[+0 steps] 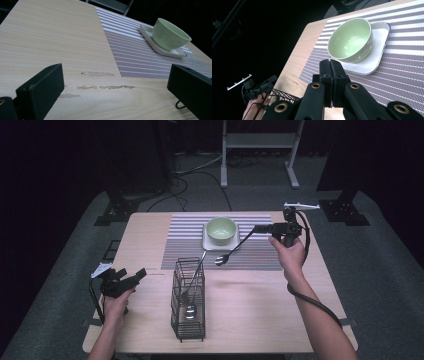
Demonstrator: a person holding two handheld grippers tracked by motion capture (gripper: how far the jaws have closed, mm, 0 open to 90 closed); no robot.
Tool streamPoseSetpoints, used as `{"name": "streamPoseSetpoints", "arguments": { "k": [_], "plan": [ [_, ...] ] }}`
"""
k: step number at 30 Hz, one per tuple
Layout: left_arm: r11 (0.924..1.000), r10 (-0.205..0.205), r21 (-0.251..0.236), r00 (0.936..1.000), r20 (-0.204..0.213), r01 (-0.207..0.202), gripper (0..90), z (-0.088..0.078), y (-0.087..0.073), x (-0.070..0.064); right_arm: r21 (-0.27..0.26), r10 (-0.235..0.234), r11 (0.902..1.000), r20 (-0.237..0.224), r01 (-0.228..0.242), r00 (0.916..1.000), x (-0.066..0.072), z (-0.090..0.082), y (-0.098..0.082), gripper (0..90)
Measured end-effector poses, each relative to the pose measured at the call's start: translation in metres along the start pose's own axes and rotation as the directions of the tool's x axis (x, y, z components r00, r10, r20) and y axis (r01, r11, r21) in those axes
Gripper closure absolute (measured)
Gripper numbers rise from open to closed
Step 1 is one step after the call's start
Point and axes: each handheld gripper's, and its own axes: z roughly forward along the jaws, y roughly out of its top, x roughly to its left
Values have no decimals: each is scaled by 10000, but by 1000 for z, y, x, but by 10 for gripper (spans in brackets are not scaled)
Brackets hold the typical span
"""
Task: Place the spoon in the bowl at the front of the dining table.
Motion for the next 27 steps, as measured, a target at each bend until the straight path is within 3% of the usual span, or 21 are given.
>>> {"name": "streamPoseSetpoints", "arguments": {
  "k": [27],
  "plan": [
    [10000, -66, -16, 10000, 59, 66, 0, 1, 0, 1, -487, 42, 9988, 462, -20, 9989, 12, 11, 28, 888]
  ]
}}
